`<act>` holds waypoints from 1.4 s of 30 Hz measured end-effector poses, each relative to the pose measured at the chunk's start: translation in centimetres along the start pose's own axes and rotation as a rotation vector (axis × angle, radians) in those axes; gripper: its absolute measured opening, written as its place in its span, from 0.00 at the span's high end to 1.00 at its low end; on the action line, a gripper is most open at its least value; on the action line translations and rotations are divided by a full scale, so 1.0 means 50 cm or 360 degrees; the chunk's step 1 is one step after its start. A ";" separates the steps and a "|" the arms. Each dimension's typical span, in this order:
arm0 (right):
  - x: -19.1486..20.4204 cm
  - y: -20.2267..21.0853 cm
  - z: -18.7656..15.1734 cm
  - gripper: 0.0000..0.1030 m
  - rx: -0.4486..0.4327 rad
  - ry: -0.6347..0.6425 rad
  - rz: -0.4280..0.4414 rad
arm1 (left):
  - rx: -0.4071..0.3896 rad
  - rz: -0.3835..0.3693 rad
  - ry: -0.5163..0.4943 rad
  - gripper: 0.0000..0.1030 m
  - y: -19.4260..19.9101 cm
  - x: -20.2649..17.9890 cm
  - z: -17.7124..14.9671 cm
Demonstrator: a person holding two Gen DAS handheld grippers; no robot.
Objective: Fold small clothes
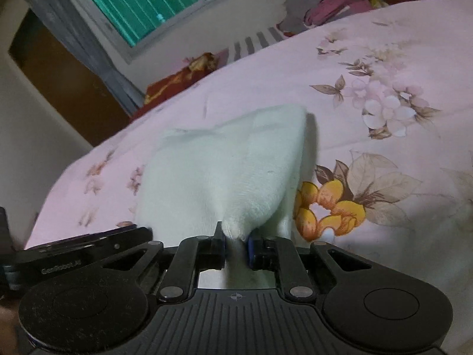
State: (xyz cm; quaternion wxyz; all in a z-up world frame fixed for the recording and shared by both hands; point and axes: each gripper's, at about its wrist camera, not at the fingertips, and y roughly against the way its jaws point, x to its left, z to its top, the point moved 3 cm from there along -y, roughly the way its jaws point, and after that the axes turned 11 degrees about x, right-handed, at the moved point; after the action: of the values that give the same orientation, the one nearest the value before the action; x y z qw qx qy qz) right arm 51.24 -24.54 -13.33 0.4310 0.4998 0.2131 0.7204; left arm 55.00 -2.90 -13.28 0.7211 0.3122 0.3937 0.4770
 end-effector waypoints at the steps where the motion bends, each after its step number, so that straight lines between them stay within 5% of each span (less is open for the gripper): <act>1: 0.000 0.005 0.001 0.87 0.0011 0.0024 0.0003 | -0.0033 -0.0009 -0.0005 0.78 0.009 0.000 0.003; 4: -0.003 0.029 0.006 0.75 -0.0039 0.0006 -0.0005 | -0.0139 -0.0047 -0.0009 0.78 0.026 0.004 0.010; 10: -0.009 0.047 0.061 0.78 -0.0234 0.0019 -0.0048 | -0.0143 -0.0056 -0.0060 0.65 -0.031 -0.009 0.064; 11: 0.000 0.034 0.067 0.89 -0.0210 0.0072 -0.0059 | -0.0054 -0.0005 -0.0051 0.65 -0.060 -0.001 0.063; 13: 0.008 -0.028 0.072 0.91 -0.0059 0.0255 -0.0309 | -0.0030 -0.0100 0.0050 0.66 -0.073 0.025 0.062; 14: 0.002 -0.038 0.075 0.91 -0.0093 0.0293 -0.0357 | -0.0007 -0.0123 0.0087 0.68 -0.064 0.031 0.071; 16: -0.006 -0.031 0.098 0.91 -0.0064 0.0222 -0.0376 | -0.0104 -0.0100 0.0023 0.71 -0.032 0.029 0.086; 18: 0.001 0.004 0.116 0.91 -0.0183 0.0228 -0.0348 | -0.0175 -0.0115 0.0030 0.72 -0.023 0.038 0.110; 23: 0.009 -0.037 0.168 0.91 -0.0147 0.0237 -0.0234 | 0.0011 -0.0127 0.0109 0.67 -0.113 0.069 0.155; 25: -0.008 -0.096 0.170 0.91 0.0007 0.0272 -0.0374 | 0.0001 -0.0135 0.0119 0.66 -0.124 0.075 0.151; 27: -0.010 -0.100 0.173 0.91 -0.0033 0.0310 -0.0413 | -0.0004 -0.0103 0.0109 0.69 -0.107 0.066 0.150; 31: 0.017 -0.063 0.158 0.91 -0.0068 0.0348 -0.0461 | -0.0179 -0.0123 -0.0079 0.71 -0.032 0.019 0.096; 35: 0.070 -0.014 0.082 0.91 -0.0093 0.0579 -0.0242 | -0.0156 -0.0152 -0.0120 0.71 -0.037 -0.012 0.019; 39: 0.080 -0.038 -0.014 0.91 -0.0026 0.0959 -0.0404 | -0.0216 -0.0172 0.0011 0.71 -0.016 -0.003 -0.034; 42: 0.067 -0.013 -0.015 0.91 -0.0035 0.0858 -0.0430 | -0.0217 -0.0123 0.0009 0.71 0.014 -0.008 -0.079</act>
State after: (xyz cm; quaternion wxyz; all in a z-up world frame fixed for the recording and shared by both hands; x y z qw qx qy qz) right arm 50.42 -21.30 -12.31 0.4563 0.2530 0.3766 0.7655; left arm 51.20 -2.74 -14.55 0.7575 0.2455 0.3742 0.4754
